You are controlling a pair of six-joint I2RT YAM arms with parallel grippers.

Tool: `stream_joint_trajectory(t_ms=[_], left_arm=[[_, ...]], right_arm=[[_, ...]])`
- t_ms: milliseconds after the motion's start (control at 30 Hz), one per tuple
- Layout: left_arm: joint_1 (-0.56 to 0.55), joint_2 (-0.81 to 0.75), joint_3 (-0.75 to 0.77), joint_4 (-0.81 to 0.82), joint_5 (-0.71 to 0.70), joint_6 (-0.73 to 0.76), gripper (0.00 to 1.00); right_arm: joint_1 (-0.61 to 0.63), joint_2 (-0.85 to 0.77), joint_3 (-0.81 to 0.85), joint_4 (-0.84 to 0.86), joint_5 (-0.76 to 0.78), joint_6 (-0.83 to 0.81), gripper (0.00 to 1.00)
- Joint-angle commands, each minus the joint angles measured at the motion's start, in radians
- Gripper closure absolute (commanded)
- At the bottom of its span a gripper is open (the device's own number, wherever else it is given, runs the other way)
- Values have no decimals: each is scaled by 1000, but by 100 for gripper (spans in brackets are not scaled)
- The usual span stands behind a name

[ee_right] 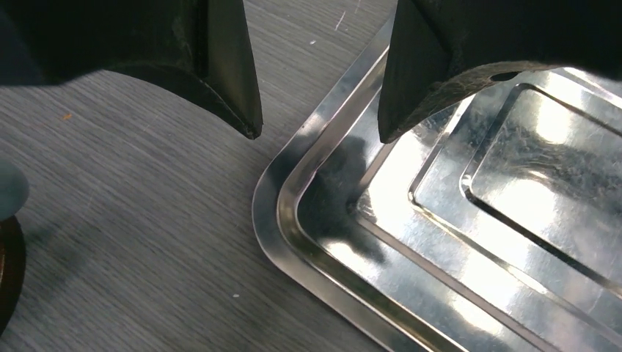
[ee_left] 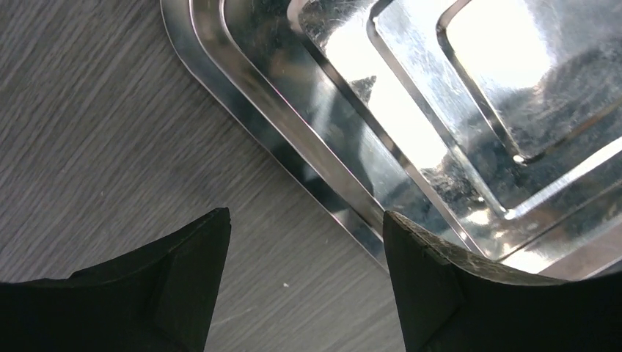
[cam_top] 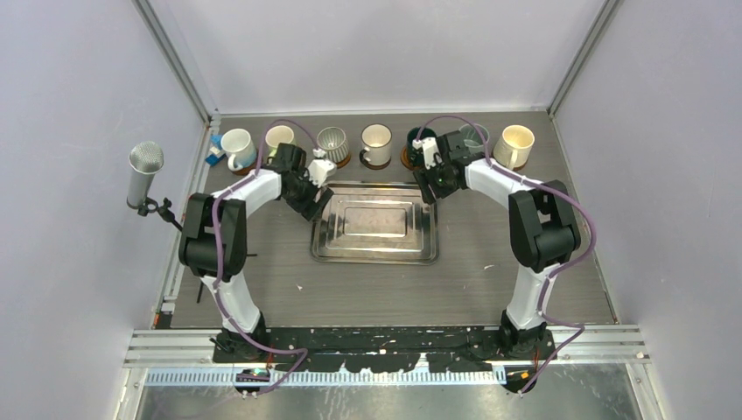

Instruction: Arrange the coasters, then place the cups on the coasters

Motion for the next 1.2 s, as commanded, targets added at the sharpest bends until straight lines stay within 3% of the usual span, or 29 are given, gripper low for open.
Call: stream_joint_trajectory(t_ms=[0, 300, 500, 900, 1167], left_arm=[[3, 60, 62, 28, -18, -6, 24], [-19, 28, 13, -38, 53, 27, 49], [-88, -55, -90, -64, 67, 57, 59], [-123, -125, -161, -139, 84, 38, 61], [-129, -156, -177, -179, 134, 39, 54]], right_arm=[[0, 22, 56, 25, 49, 10, 37], [0, 28, 19, 2, 19, -18, 47], [0, 2, -24, -25, 2, -50, 55], [0, -85, -139, -75, -2, -69, 57], [-1, -70, -110, -63, 7, -69, 57]])
